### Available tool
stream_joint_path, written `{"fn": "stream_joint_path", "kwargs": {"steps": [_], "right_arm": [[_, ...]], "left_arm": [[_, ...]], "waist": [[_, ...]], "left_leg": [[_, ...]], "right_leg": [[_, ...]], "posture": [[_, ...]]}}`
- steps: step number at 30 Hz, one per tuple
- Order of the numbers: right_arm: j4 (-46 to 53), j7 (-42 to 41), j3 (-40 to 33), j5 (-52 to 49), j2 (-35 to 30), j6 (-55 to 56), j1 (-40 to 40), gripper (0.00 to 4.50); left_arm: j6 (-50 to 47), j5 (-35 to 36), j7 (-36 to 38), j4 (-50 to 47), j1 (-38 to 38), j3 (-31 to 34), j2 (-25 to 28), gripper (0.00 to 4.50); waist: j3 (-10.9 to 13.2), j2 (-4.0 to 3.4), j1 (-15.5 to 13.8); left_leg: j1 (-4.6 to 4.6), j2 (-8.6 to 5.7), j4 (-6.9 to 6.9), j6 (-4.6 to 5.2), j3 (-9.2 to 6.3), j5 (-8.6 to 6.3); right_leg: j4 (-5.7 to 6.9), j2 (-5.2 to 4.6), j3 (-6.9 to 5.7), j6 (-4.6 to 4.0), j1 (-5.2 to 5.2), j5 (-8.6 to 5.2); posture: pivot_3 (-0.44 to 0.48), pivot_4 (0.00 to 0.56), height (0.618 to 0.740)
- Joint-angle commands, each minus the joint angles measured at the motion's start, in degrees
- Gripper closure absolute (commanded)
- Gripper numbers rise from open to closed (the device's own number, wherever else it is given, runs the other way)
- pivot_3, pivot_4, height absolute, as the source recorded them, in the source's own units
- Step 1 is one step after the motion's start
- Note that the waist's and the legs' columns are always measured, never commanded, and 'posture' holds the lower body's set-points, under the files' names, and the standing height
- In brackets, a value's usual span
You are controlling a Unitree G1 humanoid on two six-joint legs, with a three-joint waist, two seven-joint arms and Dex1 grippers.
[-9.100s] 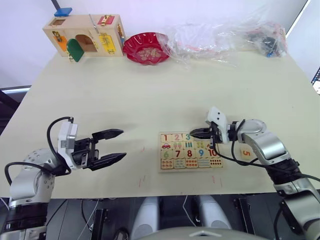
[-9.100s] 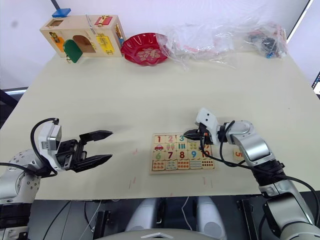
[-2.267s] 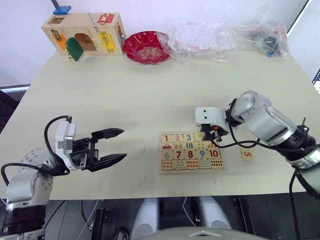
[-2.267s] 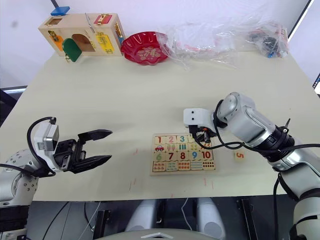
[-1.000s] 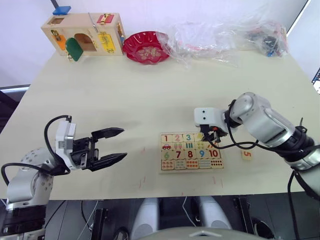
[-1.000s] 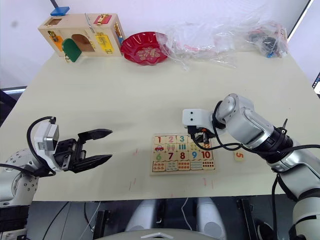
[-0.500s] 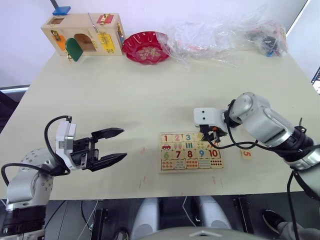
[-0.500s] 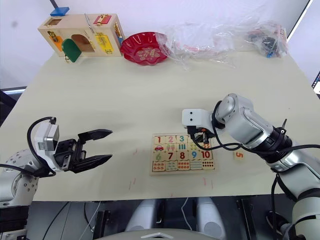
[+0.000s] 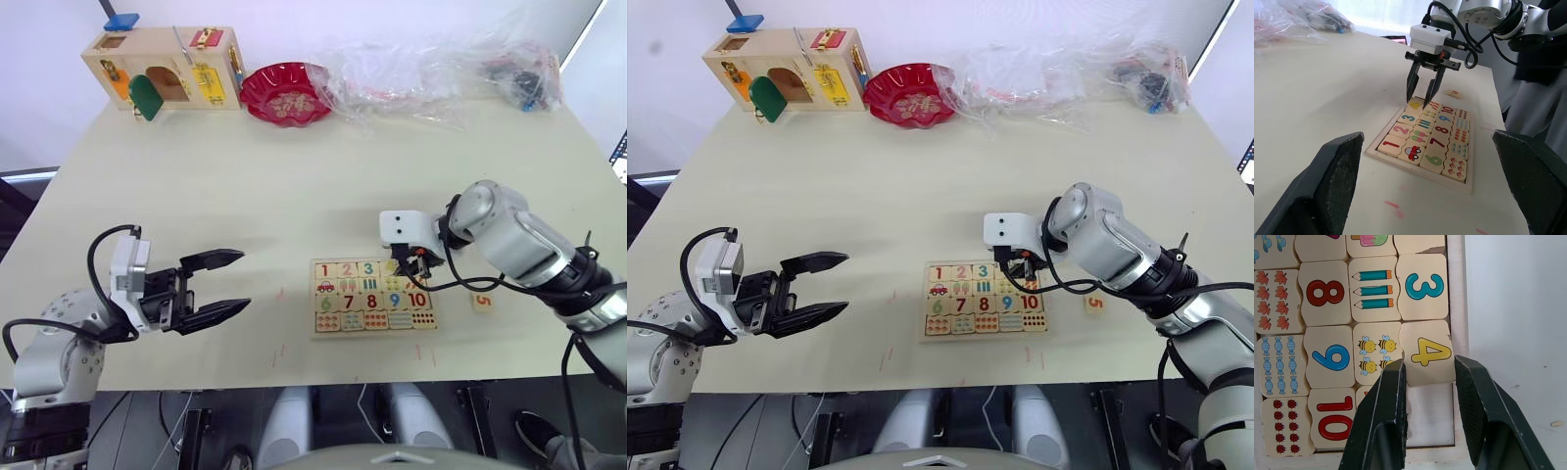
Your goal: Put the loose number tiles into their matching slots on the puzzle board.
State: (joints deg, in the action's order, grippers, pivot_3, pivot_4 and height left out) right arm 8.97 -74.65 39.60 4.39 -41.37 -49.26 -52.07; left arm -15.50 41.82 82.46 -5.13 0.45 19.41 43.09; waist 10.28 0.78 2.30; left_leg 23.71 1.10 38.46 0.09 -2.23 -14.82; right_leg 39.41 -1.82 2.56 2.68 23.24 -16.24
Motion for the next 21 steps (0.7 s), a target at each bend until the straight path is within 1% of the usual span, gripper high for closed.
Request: {"fn": "stream_joint_path", "kwargs": {"steps": [1, 21], "right_arm": [[0.5, -0.3, -0.1, 0.4, 0.1, 0.5, -0.9, 3.64], [0.5, -0.2, -0.3, 0.5, 0.2, 0.8, -0.7, 3.64]], "left_arm": [[0.4, 0.5, 0.2, -1.4, 0.2, 0.3, 0.2, 0.00], [1.4, 0.2, 1.0, -0.1, 0.3, 0.4, 0.1, 0.00]], "waist": [[0.0, 0.00, 0.0], [0.0, 0.00, 0.0]], "left_leg": [[0.00, 0.00, 0.01, 0.00, 0.00, 0.00], [-0.01, 0.00, 0.03, 0.00, 0.00, 0.00]], "right_leg": [[0.01, 0.00, 0.00, 0.00, 0.00, 0.00], [0.06, 0.00, 0.01, 0.00, 0.00, 0.00]], "posture": [[0.000, 0.150, 0.740], [0.000, 0.150, 0.740]]}}
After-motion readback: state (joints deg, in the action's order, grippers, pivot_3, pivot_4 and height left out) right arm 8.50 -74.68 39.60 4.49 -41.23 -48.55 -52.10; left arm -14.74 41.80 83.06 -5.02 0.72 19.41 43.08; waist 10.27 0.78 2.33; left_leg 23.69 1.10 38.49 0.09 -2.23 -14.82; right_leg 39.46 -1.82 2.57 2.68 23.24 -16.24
